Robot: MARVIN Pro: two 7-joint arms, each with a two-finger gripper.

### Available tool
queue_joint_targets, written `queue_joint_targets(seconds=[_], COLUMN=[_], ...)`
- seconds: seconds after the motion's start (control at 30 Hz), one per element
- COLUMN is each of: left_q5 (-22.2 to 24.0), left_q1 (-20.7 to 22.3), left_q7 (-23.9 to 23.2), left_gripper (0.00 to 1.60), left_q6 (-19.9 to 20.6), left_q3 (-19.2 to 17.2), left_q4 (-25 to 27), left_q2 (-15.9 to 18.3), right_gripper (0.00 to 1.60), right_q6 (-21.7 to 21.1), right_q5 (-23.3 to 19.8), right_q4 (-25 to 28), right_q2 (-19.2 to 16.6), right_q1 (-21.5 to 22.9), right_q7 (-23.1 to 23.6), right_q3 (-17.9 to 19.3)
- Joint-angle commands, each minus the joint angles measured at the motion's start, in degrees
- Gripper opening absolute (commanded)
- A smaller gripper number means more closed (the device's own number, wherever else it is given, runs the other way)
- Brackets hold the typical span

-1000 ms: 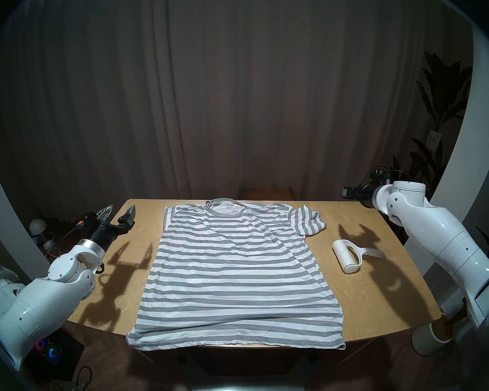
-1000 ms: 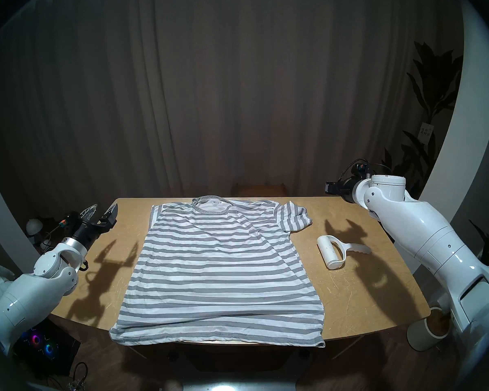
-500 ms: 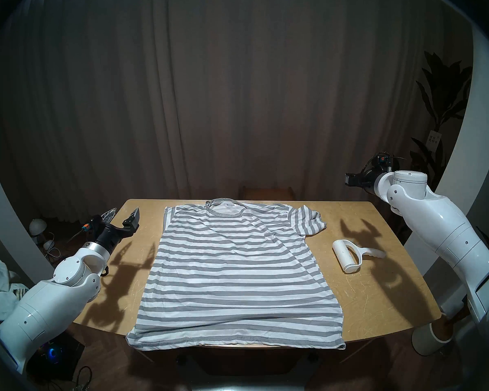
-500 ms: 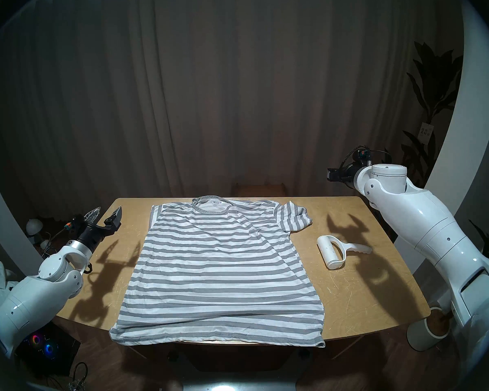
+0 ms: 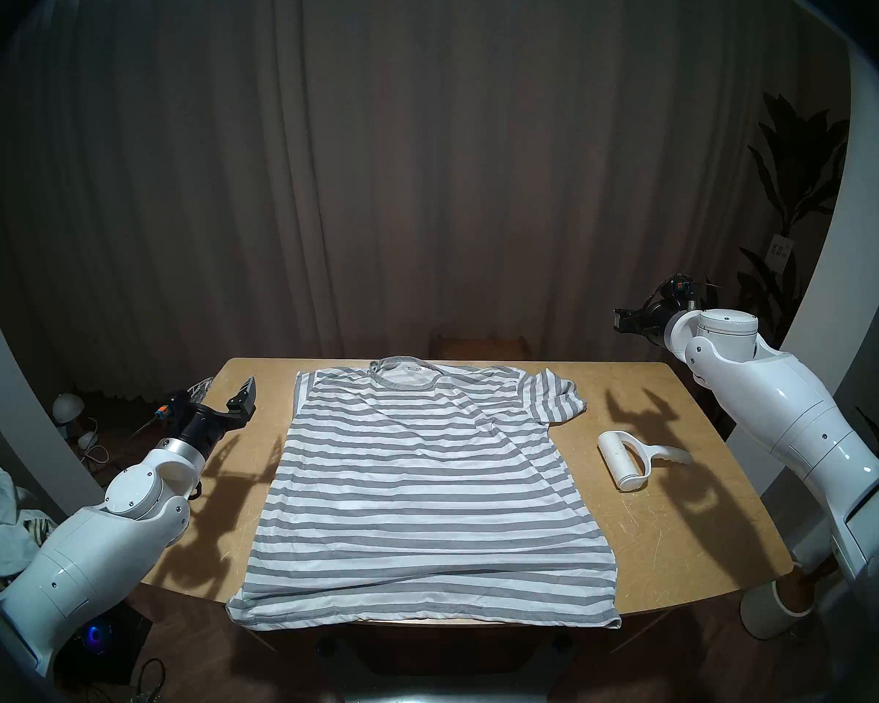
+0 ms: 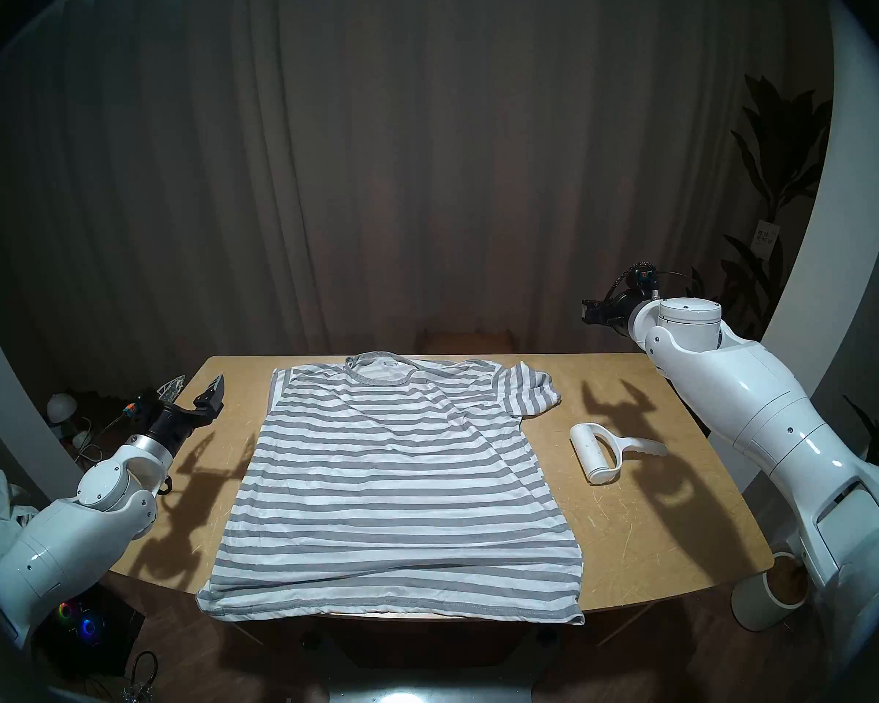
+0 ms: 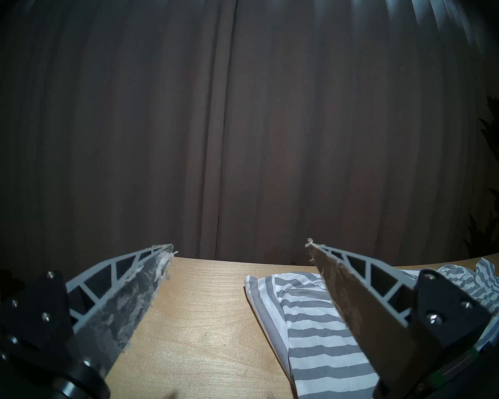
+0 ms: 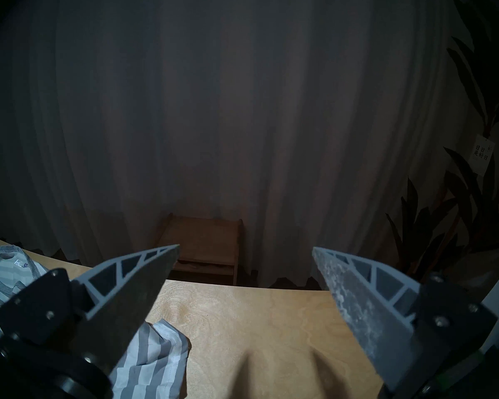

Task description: Use the fur roller to clean a top

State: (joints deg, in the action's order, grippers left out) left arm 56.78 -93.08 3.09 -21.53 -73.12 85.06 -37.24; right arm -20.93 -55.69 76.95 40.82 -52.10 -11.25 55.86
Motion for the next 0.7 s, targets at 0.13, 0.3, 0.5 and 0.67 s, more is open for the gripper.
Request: queue_joint_targets(seconds=[0.13, 0.3, 0.5, 0.67], left_q5=[-1.5, -2.3, -3.1, -3.7], left_q1=[2.0, 2.5, 2.9, 3.4], left_q7=[1.4, 2.4, 3.5, 4.4], left_gripper=[1.6, 1.6, 1.6, 1.6], left_q6=[0.0, 0.0, 0.0, 0.1], left_q3=[-0.2, -0.1, 0.0, -0.1], left_q4=[0.4, 0.3, 0.3, 0.3], left_q2=[-0.2, -0.6, -0.9, -1.0], right_gripper=[1.6, 1.6, 1.6, 1.6], right_q6=[4.5, 6.4, 8.4, 10.2], right_q5=[2.8, 4.4, 6.2, 7.6], right_q4=[-2.1, -3.7, -5.5, -6.8], right_q2=[2.4, 3.4, 4.0, 4.5], right_q1=[2.2, 2.8, 3.1, 3.1], right_q7=[2.7, 4.4, 6.2, 7.7], right_q3=[-1.0, -1.7, -2.6, -3.4])
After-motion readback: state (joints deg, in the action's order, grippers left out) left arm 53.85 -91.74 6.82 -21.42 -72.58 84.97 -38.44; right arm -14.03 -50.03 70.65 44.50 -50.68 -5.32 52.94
